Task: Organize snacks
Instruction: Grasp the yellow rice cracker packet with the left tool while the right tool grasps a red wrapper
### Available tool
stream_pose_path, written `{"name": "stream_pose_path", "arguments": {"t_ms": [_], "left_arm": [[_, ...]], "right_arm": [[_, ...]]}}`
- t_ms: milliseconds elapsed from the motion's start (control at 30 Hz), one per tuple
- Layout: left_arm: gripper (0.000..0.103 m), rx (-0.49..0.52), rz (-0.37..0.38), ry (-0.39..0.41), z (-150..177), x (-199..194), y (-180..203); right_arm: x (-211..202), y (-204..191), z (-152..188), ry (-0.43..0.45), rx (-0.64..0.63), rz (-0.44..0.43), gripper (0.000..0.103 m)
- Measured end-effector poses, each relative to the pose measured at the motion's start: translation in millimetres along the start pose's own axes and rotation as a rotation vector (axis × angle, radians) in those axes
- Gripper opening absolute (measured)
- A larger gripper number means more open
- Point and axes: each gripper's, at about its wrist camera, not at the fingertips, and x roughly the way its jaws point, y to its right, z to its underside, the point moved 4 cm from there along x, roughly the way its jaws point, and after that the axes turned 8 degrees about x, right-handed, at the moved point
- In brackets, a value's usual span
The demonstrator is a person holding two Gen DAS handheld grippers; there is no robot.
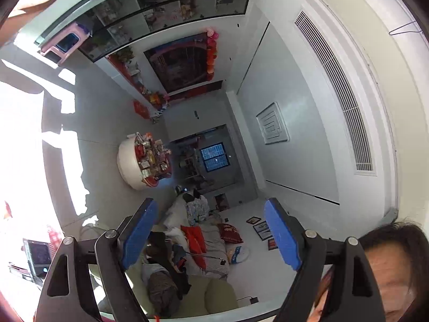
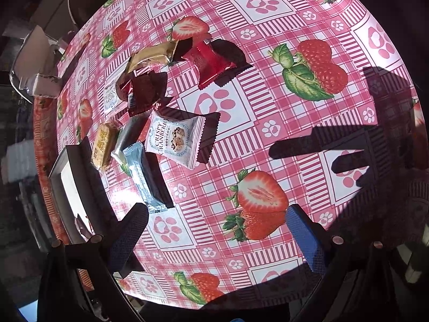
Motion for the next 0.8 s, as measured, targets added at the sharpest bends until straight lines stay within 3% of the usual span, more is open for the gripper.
{"name": "stream_pose_path", "arguments": {"t_ms": [33, 167, 233, 267, 333, 400, 500, 633, 800], "left_arm": [[0.086, 0.04, -0.14, -0.016, 3.2, -1.4, -21.5], [0.086, 0.27, -0.865, -0.226, 56.1, -2.2, -157.3], [0.086, 0.324, -1.114, -0.413, 96.9, -5.5, -235.0], [0.086, 0.313, -1.193, -0.521, 123.2, -8.7, -272.2], [0.085, 0.273, -1.285, -0.67, 163.8, -20.5, -333.0], [0.085, 0.247, -1.317, -0.774, 196.3, -32.6, -376.5], [0.085, 0.299, -1.371, -0.873, 215.5, -38.8, -415.0], [0.086, 0.371, -1.362, -0.93, 223.2, -30.1, -431.7], [0.087, 0.387, -1.322, -0.931, 222.5, -14.9, -436.3]], "right_arm": [[0.8, -0.1, -1.5, 0.0, -0.003, 0.004, 0.103], [3.2, 4.0, -14.2, 0.003, -0.013, 0.028, 0.103], [4.7, 6.9, -22.8, 0.003, -0.014, 0.043, 0.103], [5.2, 7.7, -27.6, 0.003, -0.017, 0.051, 0.103], [6.2, 8.8, -36.5, 0.003, -0.028, 0.067, 0.103], [8.4, 9.0, -45.9, 0.0, -0.041, 0.087, 0.103], [12.1, 6.1, -60.2, -0.005, -0.068, 0.115, 0.103], [18.8, -3.4, -80.1, -0.011, -0.111, 0.147, 0.103], [26.6, -20.2, -105.6, -0.006, -0.161, 0.168, 0.103]]}}
